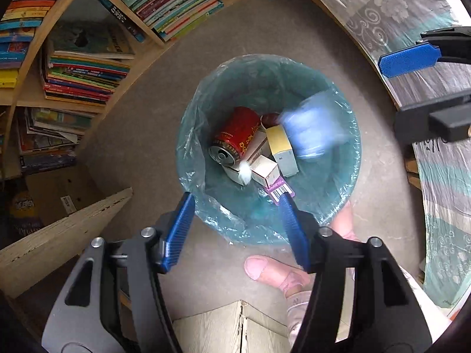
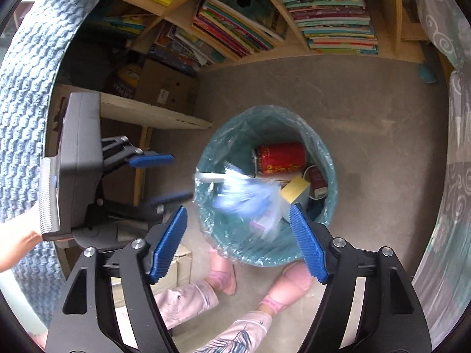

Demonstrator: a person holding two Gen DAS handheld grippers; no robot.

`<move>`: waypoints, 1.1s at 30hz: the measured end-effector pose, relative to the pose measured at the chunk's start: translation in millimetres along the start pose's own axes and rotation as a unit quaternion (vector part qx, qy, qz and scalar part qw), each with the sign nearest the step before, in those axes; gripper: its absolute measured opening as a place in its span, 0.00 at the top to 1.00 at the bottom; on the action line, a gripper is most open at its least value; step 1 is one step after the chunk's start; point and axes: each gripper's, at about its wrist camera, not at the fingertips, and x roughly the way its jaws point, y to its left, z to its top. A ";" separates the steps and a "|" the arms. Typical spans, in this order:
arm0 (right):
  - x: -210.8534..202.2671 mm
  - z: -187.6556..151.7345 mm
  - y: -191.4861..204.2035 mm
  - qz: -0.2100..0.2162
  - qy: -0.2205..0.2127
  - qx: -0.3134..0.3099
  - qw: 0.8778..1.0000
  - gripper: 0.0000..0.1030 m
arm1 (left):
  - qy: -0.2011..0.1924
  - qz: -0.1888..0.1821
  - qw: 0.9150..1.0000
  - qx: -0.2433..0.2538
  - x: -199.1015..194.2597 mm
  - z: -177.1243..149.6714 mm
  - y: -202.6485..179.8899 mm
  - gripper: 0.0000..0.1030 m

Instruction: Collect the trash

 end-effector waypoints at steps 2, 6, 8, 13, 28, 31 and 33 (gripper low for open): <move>-3.6 0.7 -1.6 0.002 -0.004 0.003 1.000 0.29 | -0.001 -0.001 1.000 -0.001 -0.9 -1.5 1.2 0.46; -12.8 0.7 -3.1 0.002 -0.009 0.003 1.000 0.29 | -0.002 0.000 1.000 -0.002 -4.7 -5.5 4.7 0.45; -16.0 1.3 -3.0 -0.001 -0.011 0.001 1.000 0.29 | -0.004 0.002 1.000 0.001 -7.1 -7.4 5.7 0.45; -23.7 -2.2 5.6 -0.006 -0.007 -0.009 1.000 0.29 | -0.011 0.006 1.000 -0.004 -14.0 -11.1 7.2 0.39; -90.7 -38.7 66.6 -0.031 -0.015 -0.022 0.999 0.26 | -0.074 0.028 0.996 -0.038 -103.3 -32.1 -5.0 0.07; -120.4 -41.2 86.2 -0.045 -0.026 -0.037 0.998 0.22 | -0.083 0.023 0.995 -0.051 -134.6 -36.7 -1.2 0.07; -140.6 -41.2 99.6 -0.058 -0.039 -0.047 0.996 0.15 | -0.090 0.027 0.994 -0.059 -155.7 -40.5 0.8 0.07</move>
